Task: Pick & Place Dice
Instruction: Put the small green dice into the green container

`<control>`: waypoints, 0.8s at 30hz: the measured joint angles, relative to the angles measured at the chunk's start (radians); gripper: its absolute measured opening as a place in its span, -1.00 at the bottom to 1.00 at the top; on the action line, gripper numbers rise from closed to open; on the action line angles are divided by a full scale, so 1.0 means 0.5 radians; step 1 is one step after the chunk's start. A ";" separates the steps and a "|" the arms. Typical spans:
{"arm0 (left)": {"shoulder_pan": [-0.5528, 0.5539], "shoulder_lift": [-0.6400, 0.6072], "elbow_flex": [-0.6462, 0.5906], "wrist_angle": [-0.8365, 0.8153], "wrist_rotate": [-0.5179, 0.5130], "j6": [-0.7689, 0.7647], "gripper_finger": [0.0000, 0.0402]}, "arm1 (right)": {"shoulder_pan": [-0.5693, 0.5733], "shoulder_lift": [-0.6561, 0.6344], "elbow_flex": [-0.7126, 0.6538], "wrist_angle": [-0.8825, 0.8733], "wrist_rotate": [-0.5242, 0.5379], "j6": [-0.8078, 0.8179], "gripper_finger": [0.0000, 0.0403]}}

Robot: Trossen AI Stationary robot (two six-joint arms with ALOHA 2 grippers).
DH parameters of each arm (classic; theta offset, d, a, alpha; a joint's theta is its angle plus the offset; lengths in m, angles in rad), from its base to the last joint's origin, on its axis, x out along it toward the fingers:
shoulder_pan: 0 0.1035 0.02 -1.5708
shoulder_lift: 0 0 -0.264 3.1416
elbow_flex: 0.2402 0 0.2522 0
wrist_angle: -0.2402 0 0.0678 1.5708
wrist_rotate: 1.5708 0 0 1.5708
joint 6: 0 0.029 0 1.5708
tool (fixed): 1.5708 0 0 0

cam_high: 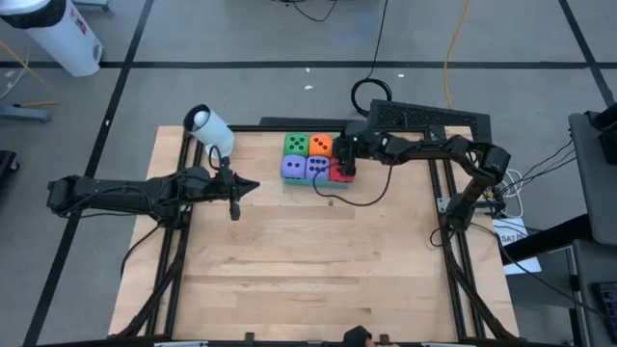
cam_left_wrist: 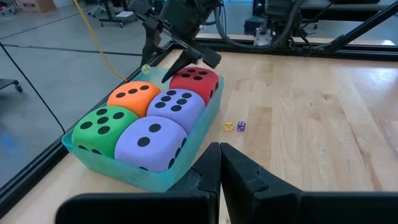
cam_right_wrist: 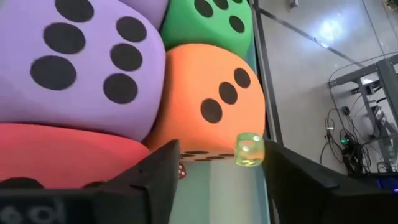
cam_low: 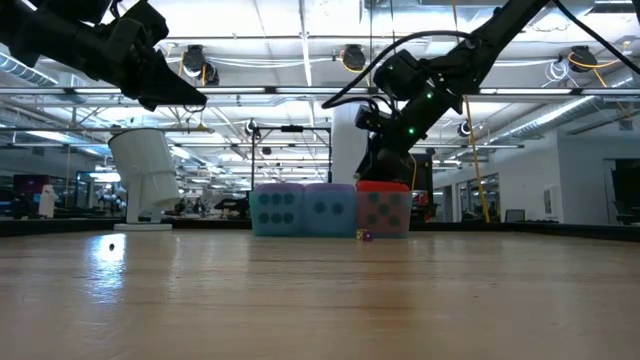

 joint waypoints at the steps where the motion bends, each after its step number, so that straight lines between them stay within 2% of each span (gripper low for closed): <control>1: 0.000 0.000 0.000 0.000 0.000 0.000 -0.93 | 0.001 0.000 0.000 0.000 0.023 0.003 -0.02; 10: 0.000 0.000 0.000 0.001 0.000 0.000 -0.93 | -0.005 0.000 0.000 -0.001 0.041 0.059 -0.78; 11: 0.000 -0.001 0.000 0.001 0.001 0.000 -0.93 | -0.005 0.000 0.000 -0.002 0.040 0.058 -0.83; 15: 0.000 0.000 0.000 0.001 0.001 0.000 -0.93 | -0.006 0.000 0.000 -0.007 0.040 0.059 -0.84; 18: 0.000 -0.001 0.000 0.001 0.000 0.000 -0.93 | -0.006 0.000 0.000 -0.006 0.057 0.073 -0.71; 24: 0.000 0.000 0.000 0.002 0.001 0.000 -0.93 | -0.006 0.000 -0.001 0.007 0.088 0.092 0.05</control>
